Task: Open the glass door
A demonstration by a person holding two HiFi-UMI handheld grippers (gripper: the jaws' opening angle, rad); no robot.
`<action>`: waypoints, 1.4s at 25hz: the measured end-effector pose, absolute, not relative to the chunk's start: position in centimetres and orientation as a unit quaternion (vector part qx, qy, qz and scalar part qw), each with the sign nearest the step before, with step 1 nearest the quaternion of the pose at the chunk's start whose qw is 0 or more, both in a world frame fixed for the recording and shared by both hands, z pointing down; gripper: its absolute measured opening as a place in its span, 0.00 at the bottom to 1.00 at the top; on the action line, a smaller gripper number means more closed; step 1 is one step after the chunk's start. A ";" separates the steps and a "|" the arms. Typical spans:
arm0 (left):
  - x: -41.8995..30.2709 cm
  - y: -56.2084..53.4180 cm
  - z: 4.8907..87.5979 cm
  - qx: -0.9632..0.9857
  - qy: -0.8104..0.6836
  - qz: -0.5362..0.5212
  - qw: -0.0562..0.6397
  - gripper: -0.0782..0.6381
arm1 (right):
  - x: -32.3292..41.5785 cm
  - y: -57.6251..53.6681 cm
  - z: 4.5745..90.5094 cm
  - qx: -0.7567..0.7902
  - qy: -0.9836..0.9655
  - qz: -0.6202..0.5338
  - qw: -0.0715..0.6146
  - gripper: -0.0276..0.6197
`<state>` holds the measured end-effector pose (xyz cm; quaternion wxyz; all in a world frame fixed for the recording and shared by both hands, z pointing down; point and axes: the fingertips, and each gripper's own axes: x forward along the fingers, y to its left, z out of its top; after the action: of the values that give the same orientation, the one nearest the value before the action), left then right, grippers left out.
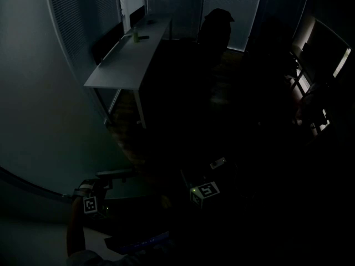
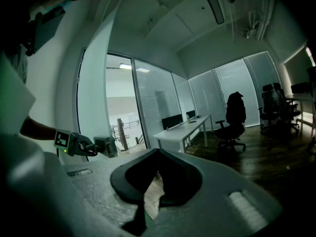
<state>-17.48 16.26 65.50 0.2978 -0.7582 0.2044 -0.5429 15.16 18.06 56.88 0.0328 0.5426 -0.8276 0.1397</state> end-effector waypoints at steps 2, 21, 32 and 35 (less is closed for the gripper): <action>-17.4 16.7 65.5 -0.756 0.203 -0.545 0.301 0.11 | 15.3 18.2 56.9 0.543 -0.827 0.140 0.032 0.05; -17.1 18.8 65.9 -0.760 0.188 -0.554 0.283 0.12 | 14.7 18.8 57.2 0.537 -0.832 0.136 0.028 0.05; -17.3 19.4 65.3 -0.750 0.181 -0.578 0.265 0.18 | 14.2 18.6 57.2 0.533 -0.833 0.140 0.034 0.05; -17.5 19.7 64.9 -0.751 0.188 -0.577 0.259 0.24 | 13.6 18.6 57.4 0.530 -0.835 0.141 0.035 0.05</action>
<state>-17.53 19.66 64.86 0.2588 -0.7512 0.1885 -0.5772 13.64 18.56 57.43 0.0347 0.5301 -0.8354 0.1411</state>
